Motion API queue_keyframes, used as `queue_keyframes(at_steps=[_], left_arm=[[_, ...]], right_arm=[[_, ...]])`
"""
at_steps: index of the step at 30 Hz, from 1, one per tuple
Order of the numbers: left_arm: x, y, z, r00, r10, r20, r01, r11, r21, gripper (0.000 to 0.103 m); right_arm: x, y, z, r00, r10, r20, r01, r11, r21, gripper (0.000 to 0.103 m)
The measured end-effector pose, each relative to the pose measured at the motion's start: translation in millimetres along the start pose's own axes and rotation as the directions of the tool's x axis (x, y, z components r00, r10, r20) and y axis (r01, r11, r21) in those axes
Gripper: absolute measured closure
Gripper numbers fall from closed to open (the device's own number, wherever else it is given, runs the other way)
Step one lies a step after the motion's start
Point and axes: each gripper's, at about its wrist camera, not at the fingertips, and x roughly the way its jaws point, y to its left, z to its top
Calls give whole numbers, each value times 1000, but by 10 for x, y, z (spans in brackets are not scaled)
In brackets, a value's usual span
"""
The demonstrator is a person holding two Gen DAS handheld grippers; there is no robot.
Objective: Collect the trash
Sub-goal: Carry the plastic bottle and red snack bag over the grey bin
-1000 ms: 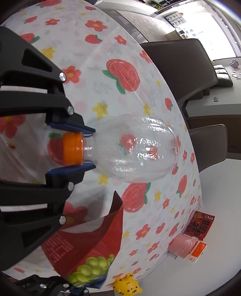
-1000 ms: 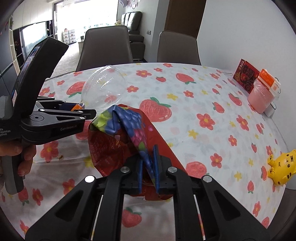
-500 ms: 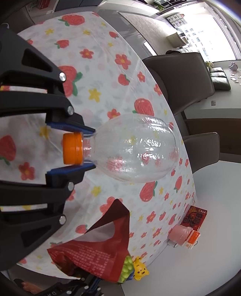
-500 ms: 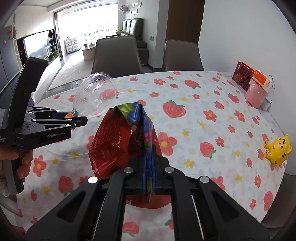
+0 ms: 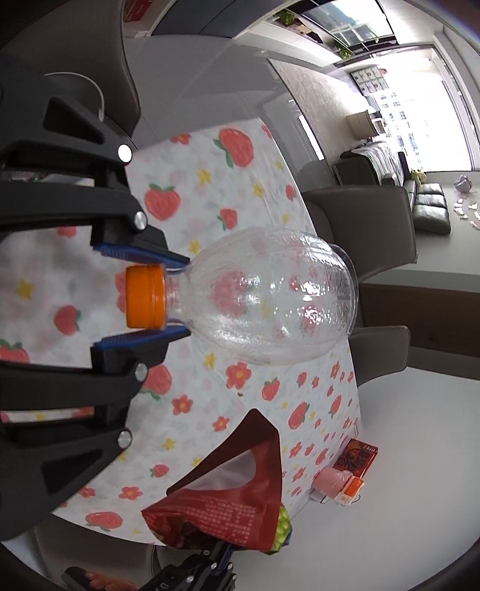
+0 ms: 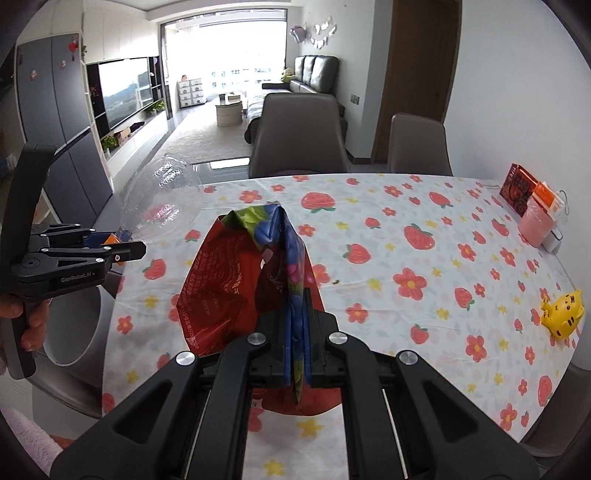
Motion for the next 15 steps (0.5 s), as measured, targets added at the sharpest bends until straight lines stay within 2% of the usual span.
queue_keyframes(at_steps=[8,15], left_arm=[[-580,928,-452,998,64,5,-63,995,-83,71],[-1034,1760,-753,994,112,6,-111,990,-89,71]], right_arm=[[-139,1102,147,995,98,18,-96,992,-76,99],[-105,2228,260,984,180,0,-179,979,-100,99]])
